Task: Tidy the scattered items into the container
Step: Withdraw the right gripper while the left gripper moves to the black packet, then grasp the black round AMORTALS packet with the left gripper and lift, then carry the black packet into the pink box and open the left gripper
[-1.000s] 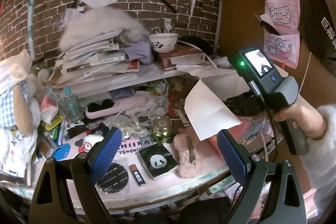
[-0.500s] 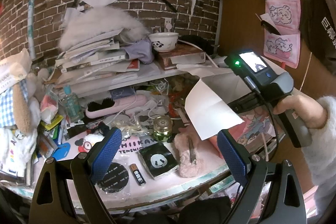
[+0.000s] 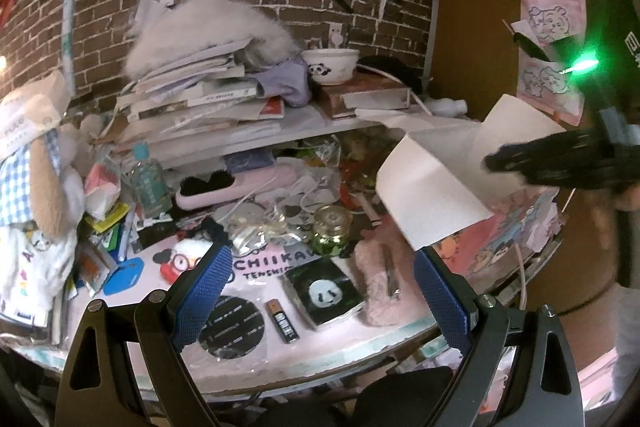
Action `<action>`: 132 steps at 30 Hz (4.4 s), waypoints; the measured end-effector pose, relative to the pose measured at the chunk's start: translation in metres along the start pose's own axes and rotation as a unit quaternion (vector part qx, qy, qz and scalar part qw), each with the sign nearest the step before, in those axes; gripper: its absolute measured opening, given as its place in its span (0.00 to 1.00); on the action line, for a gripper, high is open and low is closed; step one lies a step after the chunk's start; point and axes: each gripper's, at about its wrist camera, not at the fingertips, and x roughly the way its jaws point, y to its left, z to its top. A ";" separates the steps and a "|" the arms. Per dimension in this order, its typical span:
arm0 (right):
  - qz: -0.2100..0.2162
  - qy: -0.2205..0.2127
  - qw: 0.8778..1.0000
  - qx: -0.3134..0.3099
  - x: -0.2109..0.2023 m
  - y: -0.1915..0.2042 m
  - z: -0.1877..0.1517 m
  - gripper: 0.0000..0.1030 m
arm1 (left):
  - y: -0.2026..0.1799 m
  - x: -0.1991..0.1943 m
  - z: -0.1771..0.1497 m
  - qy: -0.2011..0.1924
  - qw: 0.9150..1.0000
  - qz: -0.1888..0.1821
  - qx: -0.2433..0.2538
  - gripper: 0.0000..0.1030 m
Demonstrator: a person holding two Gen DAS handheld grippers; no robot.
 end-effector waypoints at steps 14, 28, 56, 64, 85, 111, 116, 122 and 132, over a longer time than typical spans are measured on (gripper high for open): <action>0.135 -0.014 0.989 -0.053 -0.036 0.080 -0.067 0.25 | 0.034 0.021 -0.027 0.034 0.999 0.035 -0.019 0.88; 0.145 0.053 0.988 -0.015 0.047 0.098 -0.111 0.25 | 0.051 0.057 -0.052 0.094 0.994 0.045 -0.032 0.52; 0.139 0.079 0.987 -0.005 0.080 0.100 -0.110 0.25 | 0.056 0.081 -0.067 0.110 0.989 0.100 0.019 0.58; 0.139 0.078 0.987 -0.005 0.080 0.100 -0.109 0.25 | 0.059 0.086 -0.069 0.110 0.988 0.102 0.017 0.72; 0.139 0.076 0.987 -0.002 0.080 0.101 -0.107 0.25 | 0.068 0.076 -0.057 0.103 0.992 0.077 -0.012 0.57; 0.092 0.070 0.993 0.001 0.081 0.087 -0.100 0.25 | -0.004 0.047 0.047 0.025 0.997 -0.022 0.073 0.57; 0.089 0.068 0.994 0.009 0.082 0.084 -0.099 0.25 | -0.034 0.045 0.077 0.011 0.992 -0.075 0.100 0.57; 0.089 0.063 0.994 0.029 0.084 0.080 -0.096 0.25 | -0.075 0.053 0.106 0.017 0.983 -0.117 0.143 0.57; 0.073 0.059 0.994 0.060 0.089 0.078 -0.094 0.25 | -0.137 0.101 0.125 0.072 0.966 -0.141 0.203 0.57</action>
